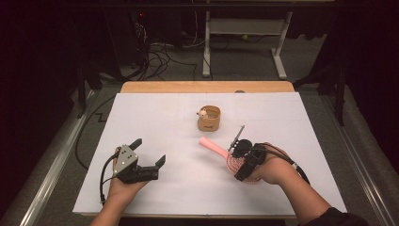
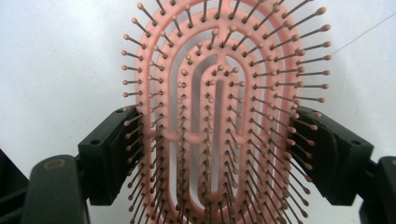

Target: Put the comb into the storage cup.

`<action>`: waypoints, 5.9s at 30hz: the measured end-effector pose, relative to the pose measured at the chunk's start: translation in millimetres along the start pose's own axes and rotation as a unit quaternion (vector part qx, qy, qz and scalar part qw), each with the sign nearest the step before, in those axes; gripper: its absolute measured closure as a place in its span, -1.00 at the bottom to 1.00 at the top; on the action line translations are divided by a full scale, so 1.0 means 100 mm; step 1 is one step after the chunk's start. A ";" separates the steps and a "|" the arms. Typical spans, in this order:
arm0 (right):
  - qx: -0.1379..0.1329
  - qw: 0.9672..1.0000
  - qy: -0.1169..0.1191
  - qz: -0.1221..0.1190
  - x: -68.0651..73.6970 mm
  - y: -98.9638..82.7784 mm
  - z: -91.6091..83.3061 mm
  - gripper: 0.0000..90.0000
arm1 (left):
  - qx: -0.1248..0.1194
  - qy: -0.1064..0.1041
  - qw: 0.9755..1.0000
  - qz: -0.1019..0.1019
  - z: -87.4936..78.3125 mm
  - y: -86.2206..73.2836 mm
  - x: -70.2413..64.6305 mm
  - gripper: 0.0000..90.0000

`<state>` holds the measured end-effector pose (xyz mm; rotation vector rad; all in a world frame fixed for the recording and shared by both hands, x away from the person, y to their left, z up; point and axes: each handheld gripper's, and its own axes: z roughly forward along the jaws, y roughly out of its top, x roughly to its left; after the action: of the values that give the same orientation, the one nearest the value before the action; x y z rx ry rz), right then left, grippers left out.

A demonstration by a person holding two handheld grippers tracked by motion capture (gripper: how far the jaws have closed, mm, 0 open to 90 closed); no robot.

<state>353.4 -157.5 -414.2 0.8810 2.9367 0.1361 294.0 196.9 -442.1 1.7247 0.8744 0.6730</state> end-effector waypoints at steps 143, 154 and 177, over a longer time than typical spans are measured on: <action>-0.010 0.996 0.021 -0.091 0.54 0.61 -0.01 -0.54 | 0.064 -0.005 0.978 0.199 0.42 -0.24 -0.61 -0.97; -0.006 0.994 0.026 -0.102 0.58 0.70 0.00 -0.54 | 0.074 0.000 0.972 0.224 0.45 -0.23 -0.68 -0.95; 0.000 0.994 0.031 -0.107 0.67 0.80 0.02 -0.54 | 0.079 0.011 0.959 0.271 0.47 -0.23 -0.79 -0.88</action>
<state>341.3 -54.1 -410.3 0.5665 3.0638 0.1544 279.4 111.4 -480.3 2.1305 0.4709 1.0026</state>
